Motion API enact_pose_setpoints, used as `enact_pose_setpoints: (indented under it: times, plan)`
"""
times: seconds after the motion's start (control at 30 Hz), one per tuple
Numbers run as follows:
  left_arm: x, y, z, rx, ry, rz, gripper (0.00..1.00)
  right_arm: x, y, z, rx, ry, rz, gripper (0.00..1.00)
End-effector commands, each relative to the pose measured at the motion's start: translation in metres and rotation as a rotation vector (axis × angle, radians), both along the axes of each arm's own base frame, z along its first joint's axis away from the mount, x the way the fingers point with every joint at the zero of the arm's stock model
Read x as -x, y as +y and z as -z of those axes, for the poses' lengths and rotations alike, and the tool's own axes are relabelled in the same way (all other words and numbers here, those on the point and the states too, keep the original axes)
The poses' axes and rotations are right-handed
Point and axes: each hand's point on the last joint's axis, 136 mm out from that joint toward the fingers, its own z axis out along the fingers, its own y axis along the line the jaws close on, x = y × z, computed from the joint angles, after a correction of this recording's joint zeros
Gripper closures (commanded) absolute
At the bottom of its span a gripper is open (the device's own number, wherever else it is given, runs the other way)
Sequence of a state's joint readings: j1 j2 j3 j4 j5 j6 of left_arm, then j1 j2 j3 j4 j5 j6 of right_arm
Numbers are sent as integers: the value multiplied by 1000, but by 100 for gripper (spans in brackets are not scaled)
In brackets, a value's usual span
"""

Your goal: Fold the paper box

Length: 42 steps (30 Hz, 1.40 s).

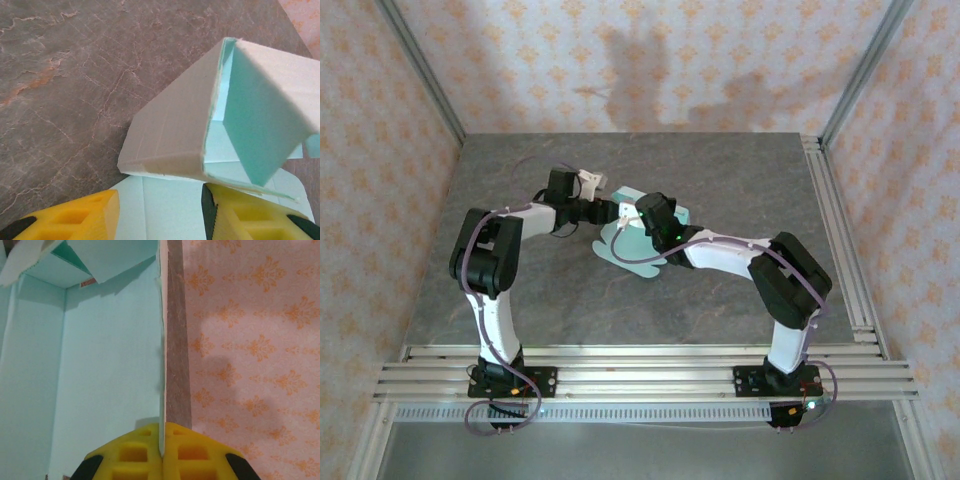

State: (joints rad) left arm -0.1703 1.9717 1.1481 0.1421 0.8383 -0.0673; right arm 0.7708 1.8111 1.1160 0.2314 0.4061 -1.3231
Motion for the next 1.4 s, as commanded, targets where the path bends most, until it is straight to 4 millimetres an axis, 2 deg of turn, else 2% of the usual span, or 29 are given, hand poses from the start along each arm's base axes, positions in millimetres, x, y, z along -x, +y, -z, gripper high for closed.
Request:
enact_pose_setpoints:
  times: [0.0, 0.17, 0.43, 0.8, 1.37]
  plan:
    - [-3, -6, -5, -2, -20, 32, 52, -2, 2, -9, -31, 11, 4, 100]
    - [0, -4, -9, -7, -28, 28, 52, -6, -1, -7, -41, 3, 35, 100]
    - [-2, 18, -10, 26, -21, -51, 52, -16, -16, -6, -44, -40, 80, 100]
    - [-9, 29, -10, 16, -8, -79, 52, -21, -16, 2, 40, -114, 47, 100]
    - [-22, 14, -1, -2, 20, -11, 52, -24, -13, 8, 85, -129, 25, 100]
